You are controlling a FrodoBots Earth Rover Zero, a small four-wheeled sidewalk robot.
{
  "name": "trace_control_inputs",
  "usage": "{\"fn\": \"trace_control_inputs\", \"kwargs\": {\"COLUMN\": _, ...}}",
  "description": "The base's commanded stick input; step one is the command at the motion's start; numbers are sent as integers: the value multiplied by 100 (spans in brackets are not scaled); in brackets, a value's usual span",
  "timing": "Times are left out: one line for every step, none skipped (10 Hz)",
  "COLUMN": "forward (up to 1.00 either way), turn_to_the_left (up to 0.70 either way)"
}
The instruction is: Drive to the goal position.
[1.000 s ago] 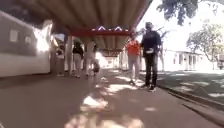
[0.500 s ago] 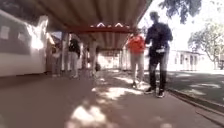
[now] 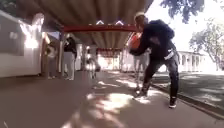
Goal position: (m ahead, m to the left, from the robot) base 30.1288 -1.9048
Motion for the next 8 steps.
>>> {"fn": "trace_control_inputs", "kwargs": {"forward": 85, "turn_to_the_left": 0}}
{"fn": "trace_control_inputs", "kwargs": {"forward": 85, "turn_to_the_left": 0}}
{"fn": "trace_control_inputs", "kwargs": {"forward": 85, "turn_to_the_left": 0}}
{"fn": "trace_control_inputs", "kwargs": {"forward": 85, "turn_to_the_left": 0}}
{"fn": "trace_control_inputs", "kwargs": {"forward": 85, "turn_to_the_left": 0}}
{"fn": "trace_control_inputs", "kwargs": {"forward": 85, "turn_to_the_left": 0}}
{"fn": "trace_control_inputs", "kwargs": {"forward": 85, "turn_to_the_left": 0}}
{"fn": "trace_control_inputs", "kwargs": {"forward": 85, "turn_to_the_left": 0}}
